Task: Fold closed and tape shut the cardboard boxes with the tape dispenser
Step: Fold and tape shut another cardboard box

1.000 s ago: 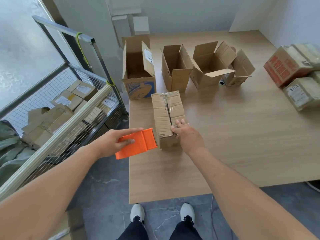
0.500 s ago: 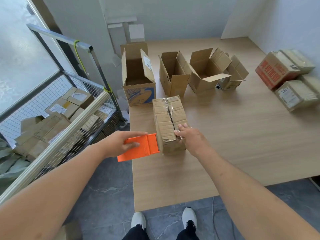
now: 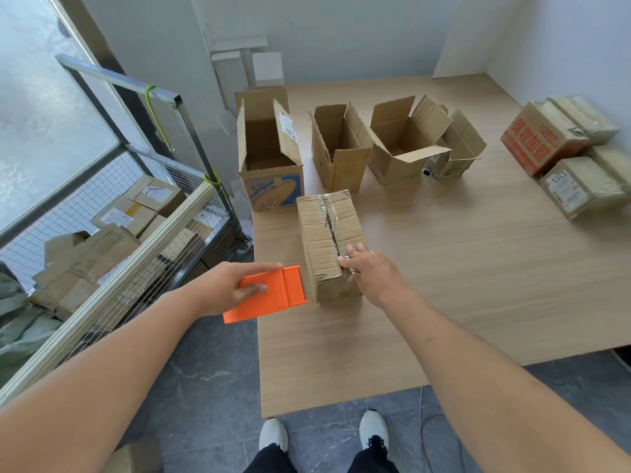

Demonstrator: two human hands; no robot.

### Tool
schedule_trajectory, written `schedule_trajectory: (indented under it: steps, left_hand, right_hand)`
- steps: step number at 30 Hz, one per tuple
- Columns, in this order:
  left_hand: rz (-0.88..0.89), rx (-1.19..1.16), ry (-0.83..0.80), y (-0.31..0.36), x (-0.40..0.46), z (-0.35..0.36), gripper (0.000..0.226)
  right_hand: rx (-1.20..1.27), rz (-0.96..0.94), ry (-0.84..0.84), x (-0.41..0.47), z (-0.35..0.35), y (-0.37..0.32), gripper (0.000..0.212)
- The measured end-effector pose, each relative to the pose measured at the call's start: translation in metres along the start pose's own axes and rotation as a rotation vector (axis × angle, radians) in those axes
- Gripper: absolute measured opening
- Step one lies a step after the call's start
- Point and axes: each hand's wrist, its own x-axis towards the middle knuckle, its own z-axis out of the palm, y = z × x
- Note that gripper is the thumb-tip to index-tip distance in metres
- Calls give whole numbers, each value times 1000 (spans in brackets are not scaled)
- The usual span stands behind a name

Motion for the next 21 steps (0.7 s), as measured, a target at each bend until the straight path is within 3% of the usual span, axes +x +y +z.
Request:
schedule_trajectory:
  steps: [10,21]
  left_hand:
    - [-93,41,23,5,29,25,49]
    - [-220,-44,-59,16,41,18,43]
  right_hand:
    - [105,235,152,-4,9,-47,91]
    - [125,292,146,2,17,-57,85]
